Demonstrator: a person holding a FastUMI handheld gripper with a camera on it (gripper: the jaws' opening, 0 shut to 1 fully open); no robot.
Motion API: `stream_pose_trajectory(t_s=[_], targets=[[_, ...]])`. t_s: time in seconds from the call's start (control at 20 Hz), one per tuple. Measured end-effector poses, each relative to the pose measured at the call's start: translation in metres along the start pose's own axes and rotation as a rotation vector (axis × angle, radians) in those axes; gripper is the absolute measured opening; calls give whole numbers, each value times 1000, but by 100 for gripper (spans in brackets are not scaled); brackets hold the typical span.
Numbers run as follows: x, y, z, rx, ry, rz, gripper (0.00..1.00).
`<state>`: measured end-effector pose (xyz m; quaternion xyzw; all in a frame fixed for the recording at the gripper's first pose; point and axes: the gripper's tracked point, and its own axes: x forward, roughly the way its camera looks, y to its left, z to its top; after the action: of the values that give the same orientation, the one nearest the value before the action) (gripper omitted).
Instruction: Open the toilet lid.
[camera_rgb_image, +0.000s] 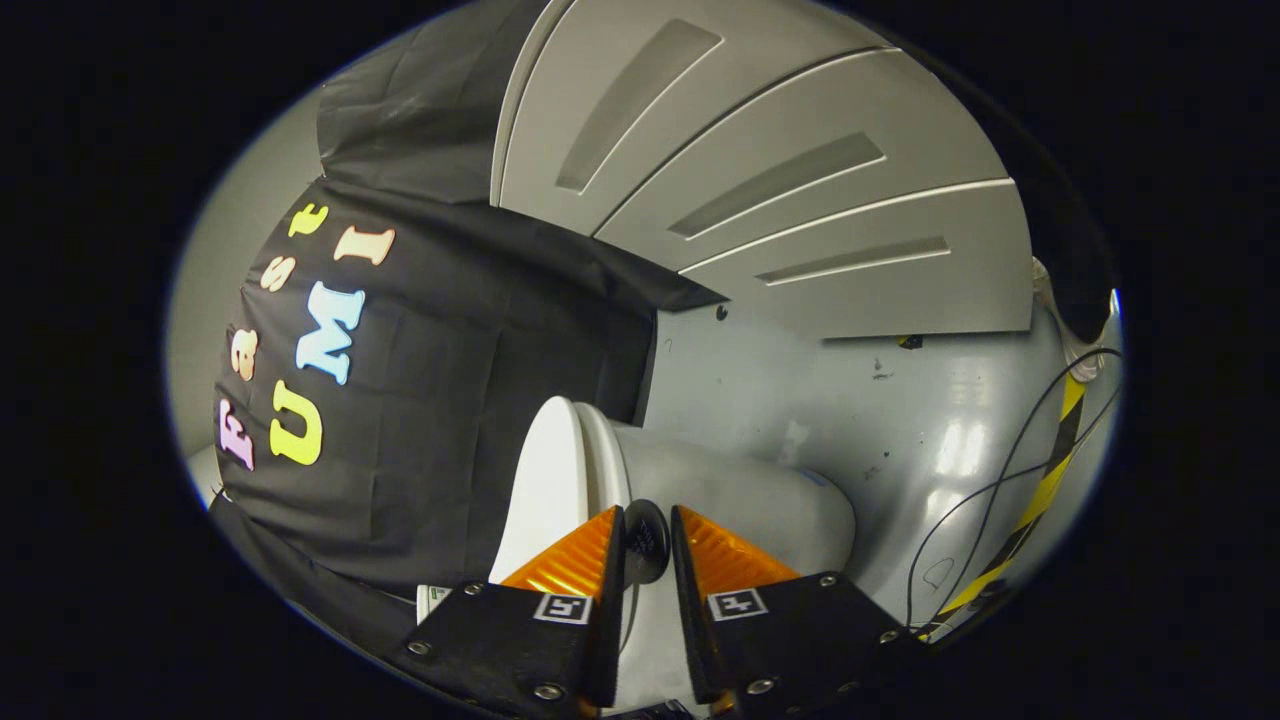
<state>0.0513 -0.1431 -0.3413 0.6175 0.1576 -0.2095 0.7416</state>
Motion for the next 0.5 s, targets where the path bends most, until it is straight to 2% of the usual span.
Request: stream_pose_trajectory(t_s=[0.05, 0.3, 0.5], targets=[[1, 0, 0, 5, 5, -3, 22], [-3, 3, 3, 14, -8, 16, 15], [-2, 4, 3, 38, 10, 27, 4]])
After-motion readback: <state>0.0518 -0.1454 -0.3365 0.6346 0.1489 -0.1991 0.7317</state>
